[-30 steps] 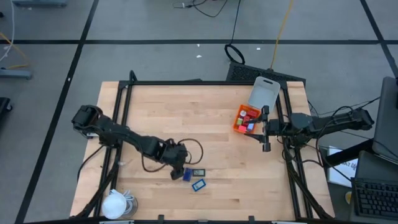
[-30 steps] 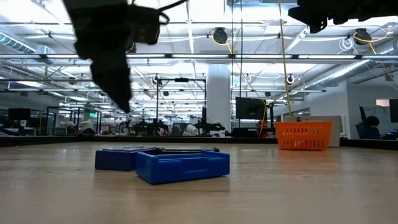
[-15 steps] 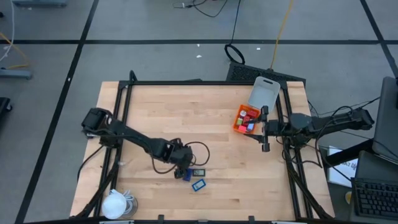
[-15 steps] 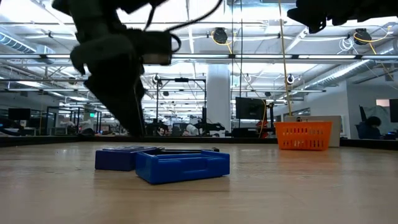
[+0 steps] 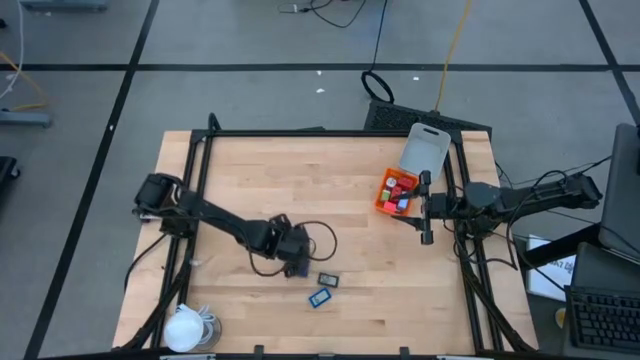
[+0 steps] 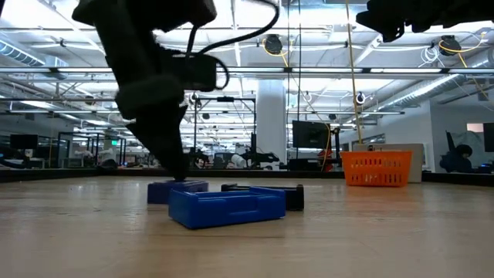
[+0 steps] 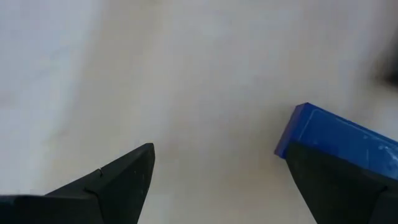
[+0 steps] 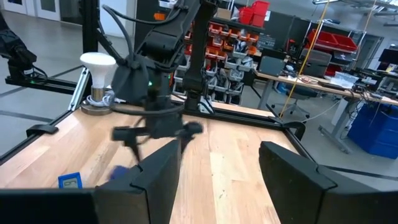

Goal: Pick & Place Office items
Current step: Put the left blue digital clock into the gray bin

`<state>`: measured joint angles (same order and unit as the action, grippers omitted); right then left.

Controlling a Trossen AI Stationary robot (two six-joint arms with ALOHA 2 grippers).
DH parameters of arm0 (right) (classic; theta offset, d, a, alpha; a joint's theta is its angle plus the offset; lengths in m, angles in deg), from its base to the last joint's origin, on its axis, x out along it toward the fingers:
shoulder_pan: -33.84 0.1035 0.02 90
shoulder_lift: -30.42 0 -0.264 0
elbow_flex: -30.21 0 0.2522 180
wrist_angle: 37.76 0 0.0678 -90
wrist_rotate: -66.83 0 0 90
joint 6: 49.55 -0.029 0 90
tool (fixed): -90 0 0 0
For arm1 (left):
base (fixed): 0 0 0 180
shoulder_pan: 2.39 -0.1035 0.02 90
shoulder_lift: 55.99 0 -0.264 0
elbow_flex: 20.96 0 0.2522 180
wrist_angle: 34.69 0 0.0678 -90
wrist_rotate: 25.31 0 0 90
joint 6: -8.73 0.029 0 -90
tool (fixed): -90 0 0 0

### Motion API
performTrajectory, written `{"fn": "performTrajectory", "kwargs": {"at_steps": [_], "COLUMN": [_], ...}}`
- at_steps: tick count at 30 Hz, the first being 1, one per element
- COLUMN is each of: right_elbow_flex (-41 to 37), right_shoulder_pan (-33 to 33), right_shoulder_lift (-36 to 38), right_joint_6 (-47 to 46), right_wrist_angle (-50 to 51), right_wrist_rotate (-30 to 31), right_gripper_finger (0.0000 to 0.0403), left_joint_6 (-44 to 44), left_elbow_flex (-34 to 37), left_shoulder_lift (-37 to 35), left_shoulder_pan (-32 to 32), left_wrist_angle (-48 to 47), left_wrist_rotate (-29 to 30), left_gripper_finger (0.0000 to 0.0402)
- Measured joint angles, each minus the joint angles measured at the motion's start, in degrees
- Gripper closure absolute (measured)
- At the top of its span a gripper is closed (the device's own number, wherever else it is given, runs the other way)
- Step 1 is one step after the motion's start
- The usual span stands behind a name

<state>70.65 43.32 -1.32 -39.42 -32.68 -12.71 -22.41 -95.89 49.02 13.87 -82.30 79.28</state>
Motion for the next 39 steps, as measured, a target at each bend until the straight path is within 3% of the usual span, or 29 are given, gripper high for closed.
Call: {"fn": "performTrajectory", "kwargs": {"at_steps": [5,9,13,15,17,23,27,31,39], "right_elbow_flex": [0.0,0.0,0.0,0.0,0.0,0.0,0.0,0.0,0.0], "right_shoulder_pan": [0.0,0.0,0.0,0.0,0.0,0.0,0.0,0.0,0.0], "right_shoulder_lift": [0.0,0.0,0.0,0.0,0.0,0.0,-0.1,-0.4,-1.2], "right_joint_6": [0.0,0.0,0.0,0.0,0.0,0.0,-0.4,-0.4,-0.4], "right_wrist_angle": [0.0,0.0,0.1,0.2,0.3,0.4,0.4,0.4,0.4], "right_wrist_rotate": [0.0,0.0,0.0,0.0,0.0,0.0,0.0,0.0,0.0], "right_gripper_finger": [0.0195,0.0195,0.0195,0.0195,0.0195,0.0195,0.0195,0.0195,0.0195], "left_joint_6": [-6.0,-8.9,-18.8,-24.8,-25.5,-11.6,8.3,22.4,35.7], "left_elbow_flex": [0.4,0.7,0.5,0.5,0.5,0.5,0.4,0.4,0.0], "left_shoulder_lift": [-2.8,-6.4,-10.8,-12.1,-12.4,-9.2,-6.2,-3.0,1.0], "left_shoulder_pan": [-1.2,-1.5,-1.9,-2.2,-1.8,0.2,1.1,1.6,-0.4], "left_wrist_angle": [-11.3,-15.7,-15.3,-14.5,-12.8,-12.9,-13.0,-12.9,-10.1], "left_wrist_rotate": [9.0,11.0,10.7,7.5,3.6,1.9,2.4,4.0,3.9], "left_gripper_finger": [0.0037,0.0037,0.0037,0.0037,0.0037,0.0037,0.0037,0.0037,0.0037]}}
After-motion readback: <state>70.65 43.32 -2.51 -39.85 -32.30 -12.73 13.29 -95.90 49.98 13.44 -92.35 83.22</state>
